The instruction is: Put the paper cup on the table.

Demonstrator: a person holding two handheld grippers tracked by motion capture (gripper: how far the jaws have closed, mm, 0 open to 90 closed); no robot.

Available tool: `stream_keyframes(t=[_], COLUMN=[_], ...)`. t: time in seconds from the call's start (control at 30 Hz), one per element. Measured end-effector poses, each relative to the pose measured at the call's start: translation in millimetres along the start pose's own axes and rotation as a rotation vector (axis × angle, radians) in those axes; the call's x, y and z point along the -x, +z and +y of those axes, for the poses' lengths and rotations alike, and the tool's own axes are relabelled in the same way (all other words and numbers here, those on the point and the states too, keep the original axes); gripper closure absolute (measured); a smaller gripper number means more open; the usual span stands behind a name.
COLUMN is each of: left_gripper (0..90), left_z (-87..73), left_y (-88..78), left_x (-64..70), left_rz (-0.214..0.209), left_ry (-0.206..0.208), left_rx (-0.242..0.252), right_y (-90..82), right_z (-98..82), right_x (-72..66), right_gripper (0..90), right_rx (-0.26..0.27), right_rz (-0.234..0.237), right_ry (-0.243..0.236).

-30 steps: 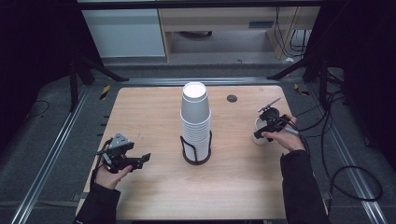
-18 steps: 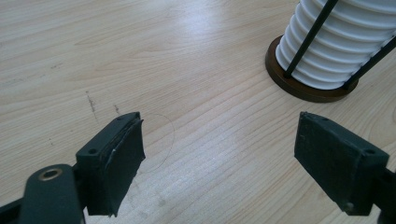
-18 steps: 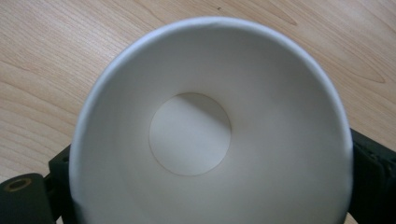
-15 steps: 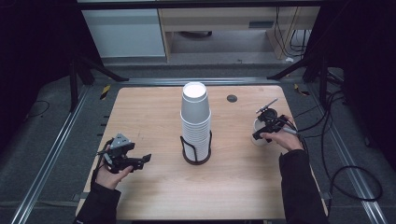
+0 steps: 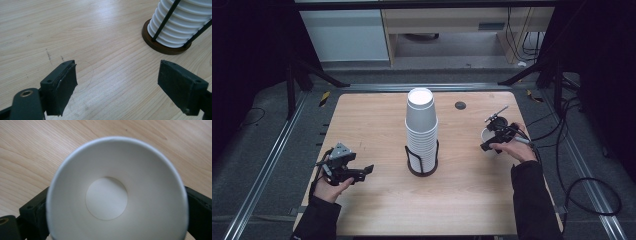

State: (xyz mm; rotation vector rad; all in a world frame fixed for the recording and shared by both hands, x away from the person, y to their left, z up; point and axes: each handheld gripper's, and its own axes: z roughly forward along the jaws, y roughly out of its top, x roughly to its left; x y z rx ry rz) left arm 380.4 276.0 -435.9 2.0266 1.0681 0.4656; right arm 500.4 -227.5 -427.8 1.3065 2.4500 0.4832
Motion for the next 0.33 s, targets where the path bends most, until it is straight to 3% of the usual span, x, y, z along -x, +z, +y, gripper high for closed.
stream_keyframes(t=[0.33], left_gripper=[14.6], left_z=[0.0], left_y=[-0.2], left_x=[-0.4], left_rz=[0.002], left_ry=[0.000], left_rx=[-0.002], right_y=[-37.5], right_z=[-3.2], right_x=[-1.0], right_gripper=[2.0], right_rx=[0.131], right_rz=[-0.001], right_ry=[0.009])
